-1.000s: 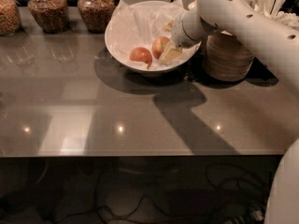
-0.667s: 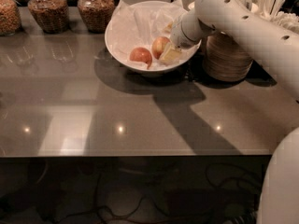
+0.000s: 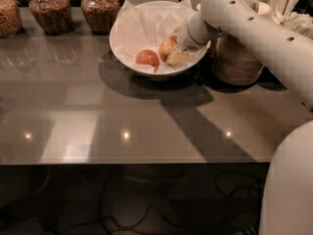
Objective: Pick apple from white bowl
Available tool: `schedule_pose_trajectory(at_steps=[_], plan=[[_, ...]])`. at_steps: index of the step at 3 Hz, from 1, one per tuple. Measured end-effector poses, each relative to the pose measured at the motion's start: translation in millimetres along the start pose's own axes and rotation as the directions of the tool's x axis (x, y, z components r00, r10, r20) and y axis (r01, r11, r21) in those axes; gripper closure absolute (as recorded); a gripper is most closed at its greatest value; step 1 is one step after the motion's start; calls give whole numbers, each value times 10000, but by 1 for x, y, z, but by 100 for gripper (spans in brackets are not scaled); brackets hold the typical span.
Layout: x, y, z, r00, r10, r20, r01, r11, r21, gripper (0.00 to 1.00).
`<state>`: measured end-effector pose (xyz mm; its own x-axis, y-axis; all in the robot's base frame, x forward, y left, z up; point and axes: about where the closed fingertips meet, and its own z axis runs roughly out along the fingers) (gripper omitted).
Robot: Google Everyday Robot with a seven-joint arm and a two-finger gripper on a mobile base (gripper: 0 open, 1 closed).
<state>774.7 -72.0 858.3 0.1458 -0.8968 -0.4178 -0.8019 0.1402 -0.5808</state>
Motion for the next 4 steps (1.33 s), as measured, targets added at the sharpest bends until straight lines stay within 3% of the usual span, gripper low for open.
schedule_pose_trajectory(at_steps=[2, 4], plan=[[-1, 0, -7, 10000, 66, 46, -66, 9999, 103, 96], [-11, -8, -54, 9896, 528, 1337, -586, 9975, 402, 100]])
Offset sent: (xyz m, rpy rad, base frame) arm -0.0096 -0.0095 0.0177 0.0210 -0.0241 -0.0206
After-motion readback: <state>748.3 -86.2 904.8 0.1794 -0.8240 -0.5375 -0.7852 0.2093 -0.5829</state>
